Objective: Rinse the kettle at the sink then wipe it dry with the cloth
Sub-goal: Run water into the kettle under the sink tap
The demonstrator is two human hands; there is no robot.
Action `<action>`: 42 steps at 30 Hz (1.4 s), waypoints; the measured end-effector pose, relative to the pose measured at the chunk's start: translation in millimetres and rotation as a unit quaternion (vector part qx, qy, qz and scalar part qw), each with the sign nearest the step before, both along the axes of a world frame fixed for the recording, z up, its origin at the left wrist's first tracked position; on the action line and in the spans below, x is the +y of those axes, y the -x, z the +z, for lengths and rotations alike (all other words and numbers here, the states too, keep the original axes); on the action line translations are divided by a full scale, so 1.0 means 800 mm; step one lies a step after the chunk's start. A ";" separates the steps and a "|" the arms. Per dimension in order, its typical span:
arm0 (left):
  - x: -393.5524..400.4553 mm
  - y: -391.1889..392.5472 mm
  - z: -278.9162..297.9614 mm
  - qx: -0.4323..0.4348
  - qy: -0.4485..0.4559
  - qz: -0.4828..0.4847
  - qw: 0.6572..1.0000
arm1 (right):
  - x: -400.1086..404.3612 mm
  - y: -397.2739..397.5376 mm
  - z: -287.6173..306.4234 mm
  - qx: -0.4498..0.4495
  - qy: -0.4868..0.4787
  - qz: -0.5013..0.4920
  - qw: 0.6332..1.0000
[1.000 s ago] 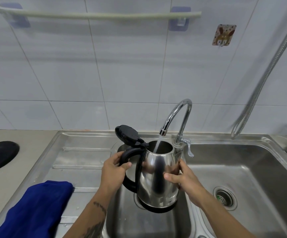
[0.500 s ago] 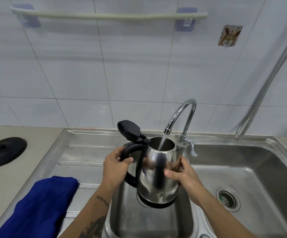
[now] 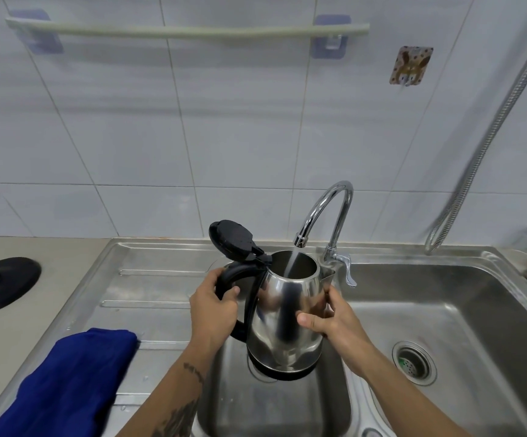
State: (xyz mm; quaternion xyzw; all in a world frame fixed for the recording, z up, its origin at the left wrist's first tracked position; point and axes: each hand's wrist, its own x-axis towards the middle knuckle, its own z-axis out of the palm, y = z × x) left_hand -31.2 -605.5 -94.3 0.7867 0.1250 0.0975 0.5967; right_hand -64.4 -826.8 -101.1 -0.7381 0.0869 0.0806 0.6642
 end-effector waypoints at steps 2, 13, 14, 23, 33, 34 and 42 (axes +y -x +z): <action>-0.002 -0.003 -0.003 0.002 -0.019 0.000 1.000 | -0.004 0.000 0.002 0.002 0.015 0.013 1.000; -0.005 -0.014 -0.014 -0.013 -0.061 -0.006 0.998 | -0.096 -0.073 0.038 0.070 0.252 0.152 0.953; -0.006 -0.015 -0.015 -0.011 -0.061 -0.005 0.998 | -0.104 -0.085 0.037 0.059 0.297 0.129 0.944; -0.009 -0.020 -0.022 0.005 -0.052 -0.001 0.999 | -0.115 -0.137 0.006 0.032 0.570 0.152 0.807; -0.005 -0.023 -0.025 0.001 -0.061 0.001 0.998 | -0.114 -0.132 -0.026 0.063 0.669 0.208 0.711; -0.004 -0.023 -0.026 0.000 -0.063 0.002 0.998 | -0.113 -0.133 -0.028 0.058 0.678 0.207 0.703; 0.001 -0.025 -0.029 0.006 -0.069 0.006 0.998 | -0.107 -0.143 -0.025 0.030 0.727 0.210 0.653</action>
